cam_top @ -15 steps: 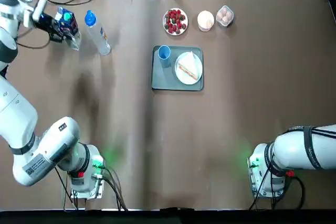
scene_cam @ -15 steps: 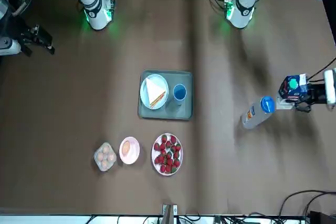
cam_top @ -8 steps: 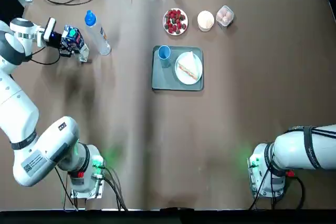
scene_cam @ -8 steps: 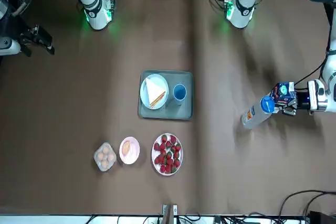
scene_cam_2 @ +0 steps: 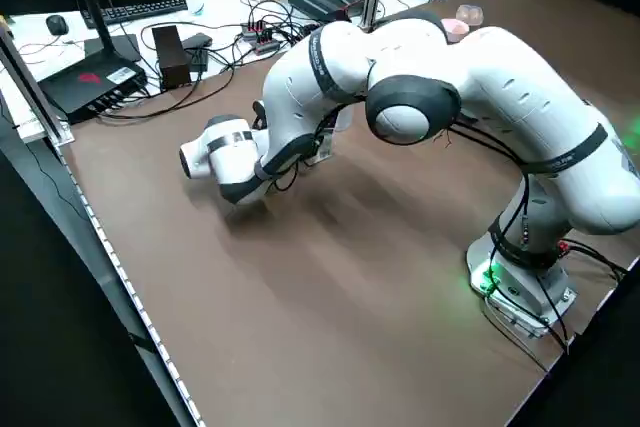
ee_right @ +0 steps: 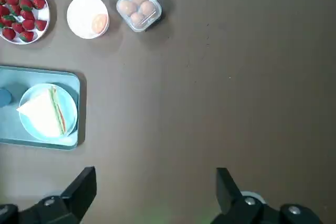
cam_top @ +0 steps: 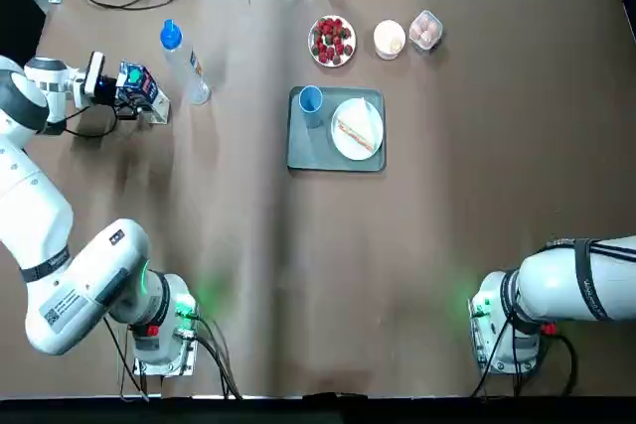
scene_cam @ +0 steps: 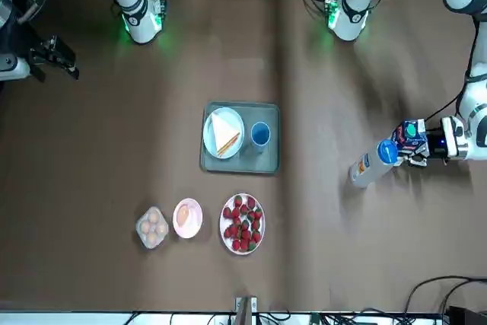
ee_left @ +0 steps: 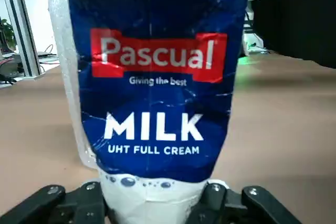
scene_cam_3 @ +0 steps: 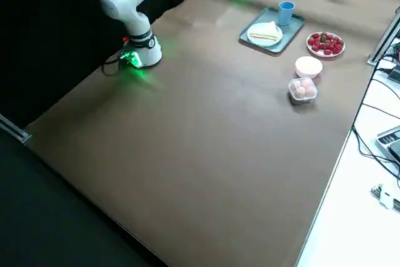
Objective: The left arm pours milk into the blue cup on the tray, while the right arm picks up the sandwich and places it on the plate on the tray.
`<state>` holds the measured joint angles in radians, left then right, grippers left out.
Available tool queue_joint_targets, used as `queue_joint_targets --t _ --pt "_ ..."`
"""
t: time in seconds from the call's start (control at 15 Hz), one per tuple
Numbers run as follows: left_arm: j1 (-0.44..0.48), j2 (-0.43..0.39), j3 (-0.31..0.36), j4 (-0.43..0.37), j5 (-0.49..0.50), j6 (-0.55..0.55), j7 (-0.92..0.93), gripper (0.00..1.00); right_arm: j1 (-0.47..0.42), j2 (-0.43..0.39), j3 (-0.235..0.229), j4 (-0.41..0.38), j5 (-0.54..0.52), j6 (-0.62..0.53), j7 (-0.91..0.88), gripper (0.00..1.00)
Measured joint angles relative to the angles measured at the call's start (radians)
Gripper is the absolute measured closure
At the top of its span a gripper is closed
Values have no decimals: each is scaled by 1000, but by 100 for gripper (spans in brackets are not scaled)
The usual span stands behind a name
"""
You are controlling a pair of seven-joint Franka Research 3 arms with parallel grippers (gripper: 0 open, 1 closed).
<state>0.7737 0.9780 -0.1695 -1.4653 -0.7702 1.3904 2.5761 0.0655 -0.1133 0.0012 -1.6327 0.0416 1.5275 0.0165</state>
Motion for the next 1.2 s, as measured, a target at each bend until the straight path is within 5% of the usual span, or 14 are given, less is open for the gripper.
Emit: queue_joint_targets --t 0.2,0.53,0.93,1.2 --pt "0 10 -1 2 -6 -1 0 44 0 0 0 0 0 0 0 0" --pt "13 11 0 12 -6 11 0 0 -1 0 -3 0 0 0 0 0" --pt "35 -10 46 69 -6 17 -31 0 -1 0 -5 0 0 -3 0 0" --pt "39 -155 104 92 1 -5 -160 0 -1 0 -6 -1 0 -13 0 0"
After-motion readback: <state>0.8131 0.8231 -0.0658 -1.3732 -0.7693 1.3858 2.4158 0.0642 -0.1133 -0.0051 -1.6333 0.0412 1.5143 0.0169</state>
